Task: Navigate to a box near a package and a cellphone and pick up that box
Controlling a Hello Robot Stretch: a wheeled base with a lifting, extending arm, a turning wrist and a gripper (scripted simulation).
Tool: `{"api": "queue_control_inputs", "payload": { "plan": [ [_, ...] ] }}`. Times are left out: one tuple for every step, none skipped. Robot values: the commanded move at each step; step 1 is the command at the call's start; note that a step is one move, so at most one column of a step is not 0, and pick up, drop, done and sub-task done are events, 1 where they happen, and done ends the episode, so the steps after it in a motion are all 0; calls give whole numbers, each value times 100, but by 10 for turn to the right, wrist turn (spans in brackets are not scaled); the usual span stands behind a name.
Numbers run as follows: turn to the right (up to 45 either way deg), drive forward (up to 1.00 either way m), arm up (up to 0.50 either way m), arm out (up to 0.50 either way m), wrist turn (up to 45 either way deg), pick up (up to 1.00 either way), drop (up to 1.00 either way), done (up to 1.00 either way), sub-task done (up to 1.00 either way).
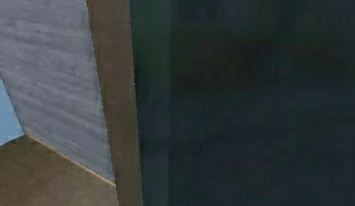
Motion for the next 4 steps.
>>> {"api": "queue_control_inputs", "payload": {
  "plan": [
    [0,20,0,0,0,0,0,0,0],
    [-450,0,0,0,0,0,0,0,0],
    [-240,0,0,0,0,0,0,0,0],
    [0,100,0,0,0,0,0,0,0]
  ]
}}
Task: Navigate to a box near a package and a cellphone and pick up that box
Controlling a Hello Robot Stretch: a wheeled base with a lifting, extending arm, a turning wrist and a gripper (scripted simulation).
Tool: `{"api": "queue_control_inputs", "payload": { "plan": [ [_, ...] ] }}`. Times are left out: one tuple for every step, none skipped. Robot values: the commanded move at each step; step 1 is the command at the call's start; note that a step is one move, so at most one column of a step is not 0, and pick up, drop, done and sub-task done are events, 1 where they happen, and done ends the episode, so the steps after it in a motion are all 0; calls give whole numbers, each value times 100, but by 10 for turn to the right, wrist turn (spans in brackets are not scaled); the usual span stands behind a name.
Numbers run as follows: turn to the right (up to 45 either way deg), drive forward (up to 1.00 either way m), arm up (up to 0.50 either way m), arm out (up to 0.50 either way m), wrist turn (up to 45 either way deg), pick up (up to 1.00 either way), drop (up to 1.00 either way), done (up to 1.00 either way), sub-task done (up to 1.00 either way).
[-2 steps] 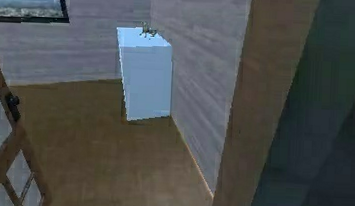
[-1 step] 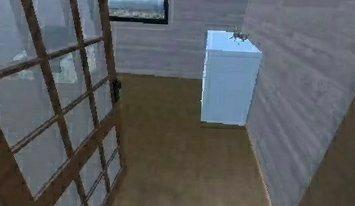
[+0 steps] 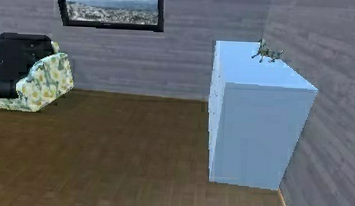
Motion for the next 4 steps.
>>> {"api": "queue_control_inputs", "payload": {
  "plan": [
    [-60,0,0,0,0,0,0,0,0],
    [0,45,0,0,0,0,0,0,0],
    [-450,0,0,0,0,0,0,0,0],
    [-300,0,0,0,0,0,0,0,0]
  ]
}}
